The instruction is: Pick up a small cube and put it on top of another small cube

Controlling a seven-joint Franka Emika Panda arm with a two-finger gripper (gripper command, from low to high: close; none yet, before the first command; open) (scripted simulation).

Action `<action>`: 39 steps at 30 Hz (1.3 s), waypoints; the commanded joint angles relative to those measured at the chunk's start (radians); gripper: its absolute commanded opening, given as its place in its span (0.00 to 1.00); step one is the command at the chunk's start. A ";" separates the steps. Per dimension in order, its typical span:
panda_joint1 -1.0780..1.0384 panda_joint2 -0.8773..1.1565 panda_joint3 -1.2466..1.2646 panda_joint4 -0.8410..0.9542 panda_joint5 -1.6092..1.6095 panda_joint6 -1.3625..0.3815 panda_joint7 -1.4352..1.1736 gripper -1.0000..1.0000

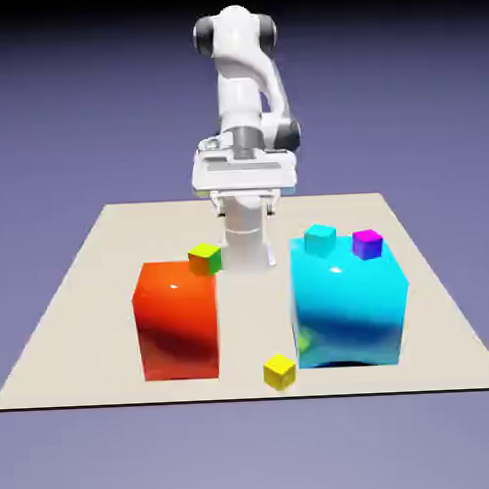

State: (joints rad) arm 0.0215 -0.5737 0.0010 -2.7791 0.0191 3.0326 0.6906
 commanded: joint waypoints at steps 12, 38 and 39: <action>-0.111 0.417 0.123 0.355 0.116 -0.358 0.166 1.00; -0.305 1.211 0.310 0.722 0.200 -0.756 0.685 0.00; -0.305 1.211 0.310 0.722 0.200 -0.756 0.685 0.00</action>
State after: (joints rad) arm -0.2838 0.6369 0.3110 -2.0574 0.2214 2.2771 1.3741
